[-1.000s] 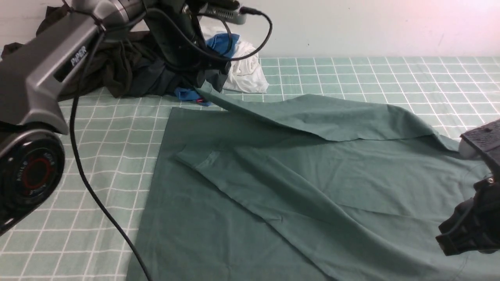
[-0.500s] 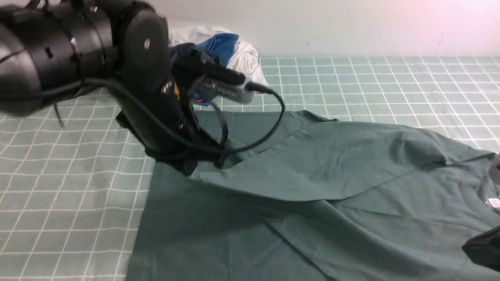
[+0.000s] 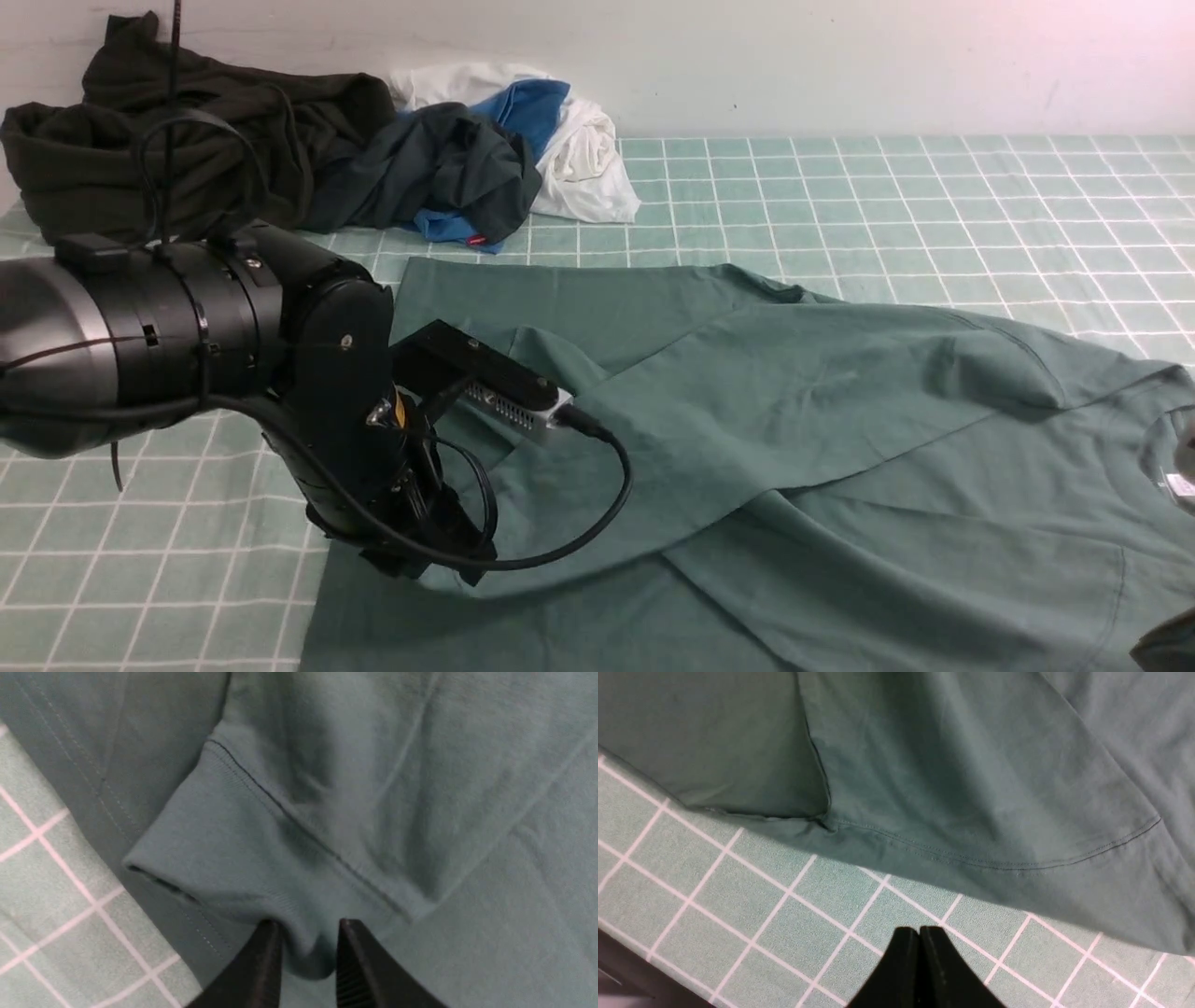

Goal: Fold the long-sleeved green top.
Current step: Use the left arm to drag and drop the cuff onto the cuff closest to the left arm, then use both arms simultaneously to clamp the lower edge of the clothing fabric

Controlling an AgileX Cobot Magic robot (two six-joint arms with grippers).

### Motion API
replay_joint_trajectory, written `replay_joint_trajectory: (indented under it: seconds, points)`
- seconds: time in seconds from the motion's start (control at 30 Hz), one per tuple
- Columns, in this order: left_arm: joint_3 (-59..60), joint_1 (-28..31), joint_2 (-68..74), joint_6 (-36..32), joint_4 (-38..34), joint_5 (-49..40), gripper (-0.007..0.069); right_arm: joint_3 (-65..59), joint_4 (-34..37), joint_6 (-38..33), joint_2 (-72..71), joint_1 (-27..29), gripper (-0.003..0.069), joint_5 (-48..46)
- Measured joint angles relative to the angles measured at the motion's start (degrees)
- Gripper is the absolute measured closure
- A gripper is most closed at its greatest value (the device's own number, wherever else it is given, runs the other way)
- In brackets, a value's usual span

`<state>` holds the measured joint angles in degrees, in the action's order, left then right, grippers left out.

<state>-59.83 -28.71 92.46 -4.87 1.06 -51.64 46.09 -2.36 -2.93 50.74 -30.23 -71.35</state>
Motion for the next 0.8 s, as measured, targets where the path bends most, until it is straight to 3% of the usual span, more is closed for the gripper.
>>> replay_joint_trajectory:
  seconds: [0.2, 0.33, 0.53, 0.63, 0.8]
  points:
    - [0.59, -0.02, -2.92, -6.77, -0.24, -13.91, 0.0176, 0.0, 4.68, -2.67, 0.0, 0.0, 0.0582, -0.07]
    - [5.9, -0.02, -5.42, -12.06, -2.64, -15.46, 0.0145, 0.0, 8.03, -5.0, 0.0, 0.0, 0.0529, -0.07]
    - [15.53, -0.62, -5.95, -25.77, -9.39, -6.39, 0.0141, 0.0, 9.69, -6.45, 0.0, 0.0, 0.0481, -0.07]
    - [18.82, -4.38, -6.01, -34.23, -10.67, 0.62, 0.0141, 0.0, 9.75, -6.61, 0.0, 0.0, 0.0471, -0.07]
    - [21.18, -10.04, -6.0, -37.59, -7.78, 5.03, 0.0141, 0.0, 9.75, -6.62, 0.0, 0.0, 0.0469, -0.07]
